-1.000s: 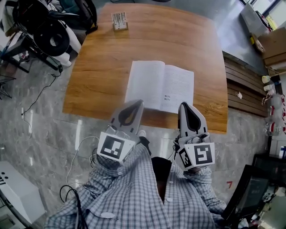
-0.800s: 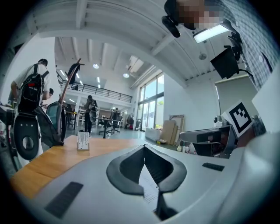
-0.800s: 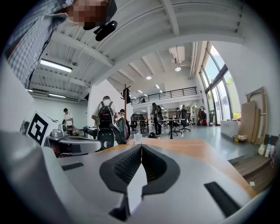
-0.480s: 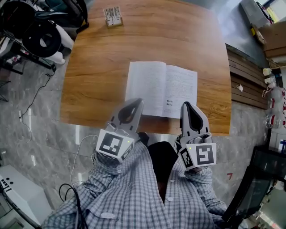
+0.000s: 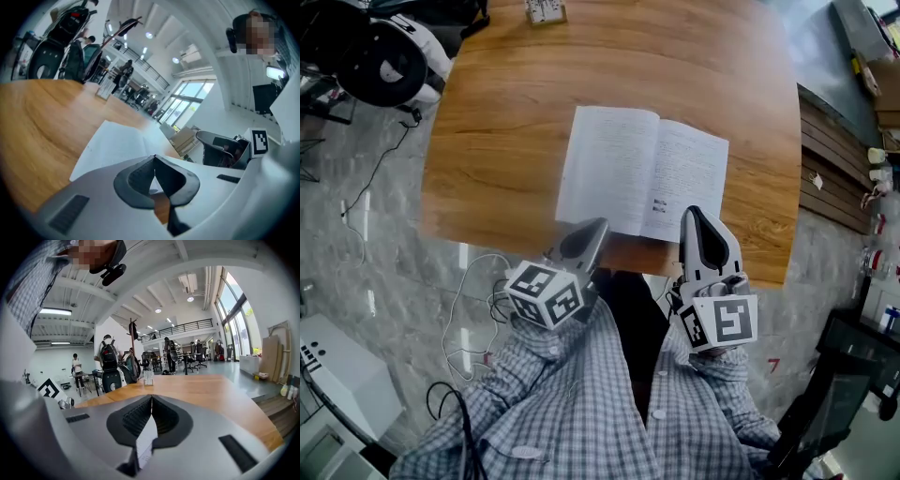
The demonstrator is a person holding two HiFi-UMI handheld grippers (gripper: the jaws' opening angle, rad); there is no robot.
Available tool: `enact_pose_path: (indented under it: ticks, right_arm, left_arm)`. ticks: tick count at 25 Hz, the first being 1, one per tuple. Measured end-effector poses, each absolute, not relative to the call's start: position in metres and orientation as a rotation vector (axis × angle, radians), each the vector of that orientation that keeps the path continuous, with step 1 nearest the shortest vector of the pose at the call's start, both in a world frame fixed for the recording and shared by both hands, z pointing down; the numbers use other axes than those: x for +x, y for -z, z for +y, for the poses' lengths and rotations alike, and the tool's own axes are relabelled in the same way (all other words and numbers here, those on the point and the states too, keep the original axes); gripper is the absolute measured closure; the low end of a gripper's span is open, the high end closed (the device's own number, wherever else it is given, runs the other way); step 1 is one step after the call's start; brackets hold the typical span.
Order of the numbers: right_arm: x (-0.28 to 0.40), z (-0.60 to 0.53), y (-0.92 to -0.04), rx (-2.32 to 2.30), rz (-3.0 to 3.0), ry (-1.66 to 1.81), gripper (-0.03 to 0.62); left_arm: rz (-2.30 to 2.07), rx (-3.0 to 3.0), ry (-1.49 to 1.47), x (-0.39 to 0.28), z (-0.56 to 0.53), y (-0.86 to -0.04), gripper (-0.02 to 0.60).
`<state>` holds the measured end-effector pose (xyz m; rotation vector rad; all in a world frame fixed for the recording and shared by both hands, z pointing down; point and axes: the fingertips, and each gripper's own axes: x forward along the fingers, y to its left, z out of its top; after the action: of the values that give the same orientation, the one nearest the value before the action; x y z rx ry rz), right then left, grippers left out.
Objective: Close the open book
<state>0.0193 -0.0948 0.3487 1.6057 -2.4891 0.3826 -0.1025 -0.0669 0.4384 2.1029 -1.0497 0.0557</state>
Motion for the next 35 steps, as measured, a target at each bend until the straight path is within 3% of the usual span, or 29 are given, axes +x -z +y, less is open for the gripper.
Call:
enact_pose_path:
  ticks: [8, 12, 15, 27, 35]
  right_arm:
    - [0.028, -0.104, -0.372, 1.527, -2.509, -0.449, 0.574]
    - [0.034, -0.108, -0.382, 1.515, -2.509, -0.476, 0.574]
    - [0.039, -0.109, -0.386, 1.511, -2.509, -0.496, 0.574]
    - [0.066, -0.104, -0.393, 1.54, -2.489, -0.554, 0.574]
    - [0.07, -0.101, -0.401, 1.529, -2.495, -0.601, 0.574]
  left_arm:
    - [-1.079, 1.737, 0.056, -0.097, -0.042, -0.486, 0.564]
    - [-1.059, 1.578, 0.247, -0.093, -0.043, -0.493, 0.457]
    - [-1.044, 1.468, 0.321, -0.088, -0.04, -0.502, 0.413]
    - [-0.991, 1.234, 0.59, -0.075, -0.054, -0.512, 0.41]
    - [-0.938, 1.221, 0.555, -0.065, -0.052, -0.516, 0.411]
